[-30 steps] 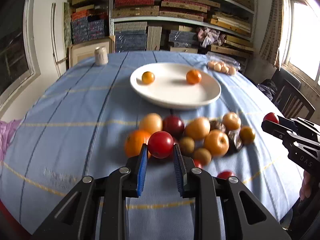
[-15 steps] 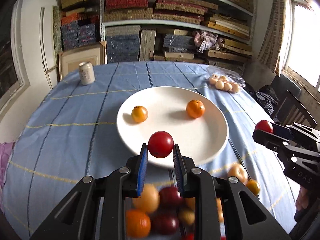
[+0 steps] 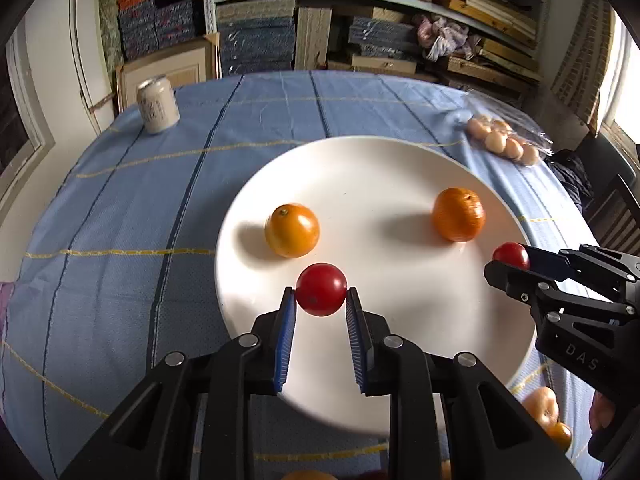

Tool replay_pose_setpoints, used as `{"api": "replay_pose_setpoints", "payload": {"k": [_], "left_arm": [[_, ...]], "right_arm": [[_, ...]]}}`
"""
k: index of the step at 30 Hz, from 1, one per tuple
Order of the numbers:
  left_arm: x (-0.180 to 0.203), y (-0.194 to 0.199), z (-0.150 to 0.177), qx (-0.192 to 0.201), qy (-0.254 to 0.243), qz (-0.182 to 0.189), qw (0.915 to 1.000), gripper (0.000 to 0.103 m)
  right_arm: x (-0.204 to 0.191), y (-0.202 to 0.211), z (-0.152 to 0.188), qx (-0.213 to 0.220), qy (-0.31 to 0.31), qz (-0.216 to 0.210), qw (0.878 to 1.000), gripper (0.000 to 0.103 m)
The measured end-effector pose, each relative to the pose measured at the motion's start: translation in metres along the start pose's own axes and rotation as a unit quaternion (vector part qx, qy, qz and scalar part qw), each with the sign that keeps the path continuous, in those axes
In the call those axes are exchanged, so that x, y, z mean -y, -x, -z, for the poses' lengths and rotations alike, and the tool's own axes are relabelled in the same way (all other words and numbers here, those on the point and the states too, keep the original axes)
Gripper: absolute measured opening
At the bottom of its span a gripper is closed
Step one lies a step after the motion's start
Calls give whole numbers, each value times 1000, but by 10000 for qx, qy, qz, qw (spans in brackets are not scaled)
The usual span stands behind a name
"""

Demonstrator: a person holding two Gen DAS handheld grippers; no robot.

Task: Organize fruits
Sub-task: 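Place both cherry tomatoes on the white plate beside the mandarins, then grasp another red cherry tomato with each gripper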

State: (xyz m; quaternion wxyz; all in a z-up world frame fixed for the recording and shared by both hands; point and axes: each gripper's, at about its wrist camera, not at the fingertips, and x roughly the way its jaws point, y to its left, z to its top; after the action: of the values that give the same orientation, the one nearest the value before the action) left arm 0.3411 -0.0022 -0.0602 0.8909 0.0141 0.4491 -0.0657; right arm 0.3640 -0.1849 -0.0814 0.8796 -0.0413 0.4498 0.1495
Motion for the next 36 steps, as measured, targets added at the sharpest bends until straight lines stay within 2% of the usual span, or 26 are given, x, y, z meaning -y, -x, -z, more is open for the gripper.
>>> {"api": "replay_pose_setpoints", "payload": {"k": [2,4,5,6,7,8,13,15,17,22,27,32,36], "left_arm": [[-3,-5,-1,-45,66,-52,10000,25],[-4,-5,-1,-65,81,-51,9999,26],[-4,-4,-1,-60,98,-53,9999,31],[-4,-1,-1,-40,112,-57,9999,36],[-4,3,1,9,123,-64,9999,46],[-4,9,3,92,122,-91,9998,51],[-9,39,14,304,224,-17,9993,62],[-9,56,24,426,211,22,9989,63],[-9,75,37,587,159,8,9981,69],[-9,116,80,875,61,8,9961,78],[-12,128,124,784,30,46,9969,78],[-22,129,165,552,371,367,9971,78],[-20,131,183,508,306,285,9978,78]], "right_arm": [[-2,-7,-1,-126,41,-14,9999,30],[-3,-9,1,-154,66,-31,9999,35],[-3,-6,1,-101,51,-11,9999,40],[-3,-2,2,-19,36,39,10000,42],[-3,3,4,35,29,64,10000,42],[-2,8,6,110,14,87,9999,42],[-2,41,22,395,38,146,9991,42],[-5,59,36,510,72,103,9986,42],[-7,75,51,611,94,82,9981,44],[-25,115,109,745,177,-206,9968,51],[-63,129,166,656,482,-501,9954,62],[-90,126,203,597,534,-621,9949,62],[-104,124,221,630,562,-623,9945,62]]}}
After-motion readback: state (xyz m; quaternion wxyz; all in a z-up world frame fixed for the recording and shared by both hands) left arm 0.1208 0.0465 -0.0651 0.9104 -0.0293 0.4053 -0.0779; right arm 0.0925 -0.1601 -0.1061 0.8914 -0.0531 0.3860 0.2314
